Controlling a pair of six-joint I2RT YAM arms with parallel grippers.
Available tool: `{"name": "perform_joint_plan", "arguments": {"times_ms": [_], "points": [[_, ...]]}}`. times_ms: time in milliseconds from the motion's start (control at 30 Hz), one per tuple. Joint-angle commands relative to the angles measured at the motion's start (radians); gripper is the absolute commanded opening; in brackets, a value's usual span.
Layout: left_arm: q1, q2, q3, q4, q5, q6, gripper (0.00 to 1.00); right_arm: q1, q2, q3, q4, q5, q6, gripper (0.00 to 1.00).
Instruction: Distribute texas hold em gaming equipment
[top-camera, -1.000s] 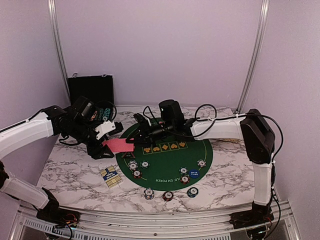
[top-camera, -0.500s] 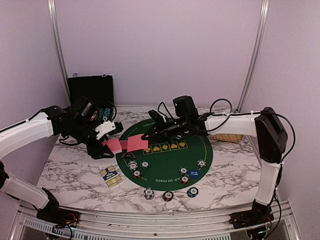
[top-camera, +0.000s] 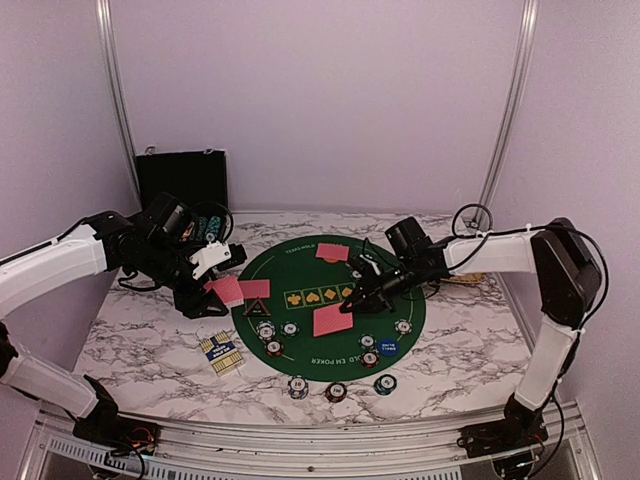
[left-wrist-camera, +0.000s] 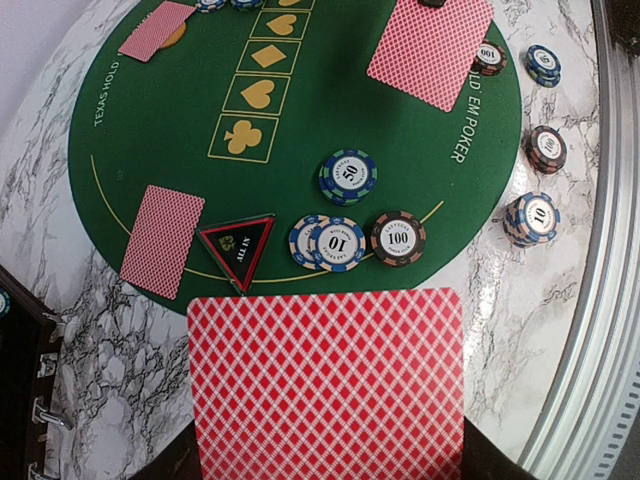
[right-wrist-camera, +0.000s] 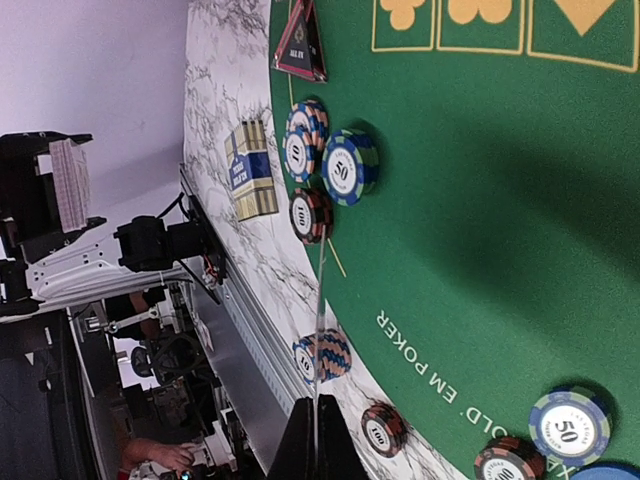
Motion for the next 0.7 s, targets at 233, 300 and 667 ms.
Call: {"name": "perform_joint_plan", "arguments": {"times_ms": [233,300,667], "points": [[0.006,-0.013,0.027,0.005,0.015,0.004,0.02,-0.022,0.04,0.001,-0.148,0.095,-0.172,0.0],[0.006,-0.011,0.027,0.005,0.016,0.004,0.02,-0.031,0.033,-0.003,-0.157,0.114,-0.178,0.0],[0.006,-0.013,0.027,0.004,0.021,0.005,0.01,-0.049,0.072,0.059,-0.245,0.216,-0.234,0.0]]}}
